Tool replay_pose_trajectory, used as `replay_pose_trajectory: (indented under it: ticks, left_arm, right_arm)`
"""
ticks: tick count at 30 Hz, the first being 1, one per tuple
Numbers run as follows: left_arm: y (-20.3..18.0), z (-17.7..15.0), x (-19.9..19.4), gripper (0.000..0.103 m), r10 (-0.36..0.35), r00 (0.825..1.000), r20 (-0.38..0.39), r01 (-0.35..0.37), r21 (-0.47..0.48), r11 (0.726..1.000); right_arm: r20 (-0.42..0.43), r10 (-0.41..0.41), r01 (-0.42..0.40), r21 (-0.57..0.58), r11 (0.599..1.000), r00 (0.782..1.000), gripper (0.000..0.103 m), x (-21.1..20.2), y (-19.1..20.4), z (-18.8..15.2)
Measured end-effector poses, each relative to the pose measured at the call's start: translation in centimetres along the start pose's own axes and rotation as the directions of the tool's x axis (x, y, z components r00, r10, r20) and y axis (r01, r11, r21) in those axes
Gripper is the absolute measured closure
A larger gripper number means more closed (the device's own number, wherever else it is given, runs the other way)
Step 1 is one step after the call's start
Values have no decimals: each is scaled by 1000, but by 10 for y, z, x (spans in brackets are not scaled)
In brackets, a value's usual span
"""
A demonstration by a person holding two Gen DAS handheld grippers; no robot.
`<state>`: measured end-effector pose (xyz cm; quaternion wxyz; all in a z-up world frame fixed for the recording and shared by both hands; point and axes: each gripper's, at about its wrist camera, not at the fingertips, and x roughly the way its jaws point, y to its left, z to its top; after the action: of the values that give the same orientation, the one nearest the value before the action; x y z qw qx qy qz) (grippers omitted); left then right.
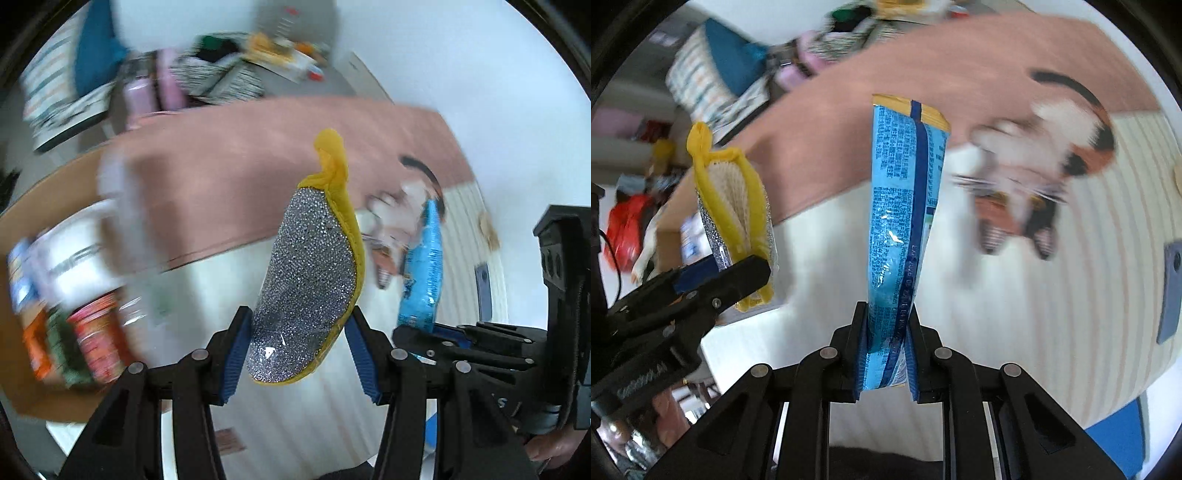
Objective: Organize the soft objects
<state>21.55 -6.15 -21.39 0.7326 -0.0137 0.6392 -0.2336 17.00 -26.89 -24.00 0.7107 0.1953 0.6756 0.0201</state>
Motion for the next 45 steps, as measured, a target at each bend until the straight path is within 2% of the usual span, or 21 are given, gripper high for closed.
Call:
replay_pose_trajectory:
  ticks: [3, 6, 8, 10, 13, 15, 18, 23, 25, 28, 29, 30, 31, 32, 33, 40, 42, 44, 45]
  left_arm:
    - [63, -14, -43, 54, 43, 998, 42, -39, -102, 994]
    - [122, -26, -69, 54, 116, 991, 61, -103, -180, 978]
    - [152, -31, -73, 54, 170, 984, 51, -154, -222, 963]
    - [195, -39, -79, 54, 229, 973, 13, -217, -266, 939]
    - [236, -47, -70, 54, 279, 960, -34, -276, -299, 914]
    - [260, -51, -59, 54, 295, 952, -82, -306, -308, 901]
    - [286, -54, -40, 54, 298, 943, -145, -330, -321, 888]
    - [313, -60, -13, 54, 300, 924, -239, -368, -329, 870]
    - [318, -62, 0, 52, 281, 919, -276, -364, -321, 874]
    - [326, -67, 12, 52, 252, 915, -315, -358, -348, 866]
    - [328, -69, 15, 52, 234, 916, -325, -348, -358, 867]
    - [329, -70, 17, 50, 222, 918, -330, -340, -364, 867]
    - [329, -70, 16, 47, 213, 921, -326, -330, -365, 870]
    - [329, -70, 15, 40, 211, 926, -314, -323, -365, 873]
    - [328, -70, 14, 34, 221, 926, -308, -328, -362, 872]
    - [320, -67, -4, 31, 201, 948, -249, -289, -397, 871]
    - [313, -66, -14, 31, 206, 953, -223, -283, -401, 871]
    - [303, -66, -23, 29, 231, 954, -191, -290, -395, 872]
    - [297, -66, -27, 18, 241, 955, -172, -291, -393, 872]
  right_arm:
    - [11, 21, -20, -94, 995, 1000, 84, 0, 68, 8]
    - [16, 22, -19, -168, 986, 1000, 84, 10, 130, 18]
    - [19, 7, -3, -205, 979, 1000, 84, 22, 163, 19]
    - [17, -33, 37, -241, 970, 999, 84, 35, 201, 23]
    - [-3, -78, 74, -275, 959, 997, 84, 63, 238, 27]
    - [-10, -113, 105, -297, 949, 993, 84, 78, 259, 27]
    - [-25, -161, 145, -315, 938, 987, 84, 110, 268, 34]
    - [-46, -217, 191, -323, 927, 975, 84, 145, 270, 43]
    - [-57, -239, 209, -319, 924, 969, 84, 155, 269, 45]
    - [-114, -274, 223, -335, 916, 955, 83, 177, 269, 47]
    - [-135, -290, 230, -343, 911, 947, 78, 182, 268, 45]
    - [-155, -306, 238, -345, 908, 939, 65, 187, 268, 43]
    - [-159, -302, 234, -344, 909, 940, 57, 188, 269, 41]
    - [-157, -296, 229, -345, 910, 942, 43, 189, 271, 40]
    - [-145, -297, 234, -342, 910, 944, 38, 188, 272, 39]
    - [-103, -289, 245, -311, 918, 952, 36, 177, 274, 36]
    - [-88, -280, 243, -302, 922, 956, 23, 172, 273, 32]
    - [-71, -277, 245, -295, 924, 958, 17, 164, 274, 31]
    - [-55, -273, 246, -291, 925, 960, 11, 160, 273, 29]
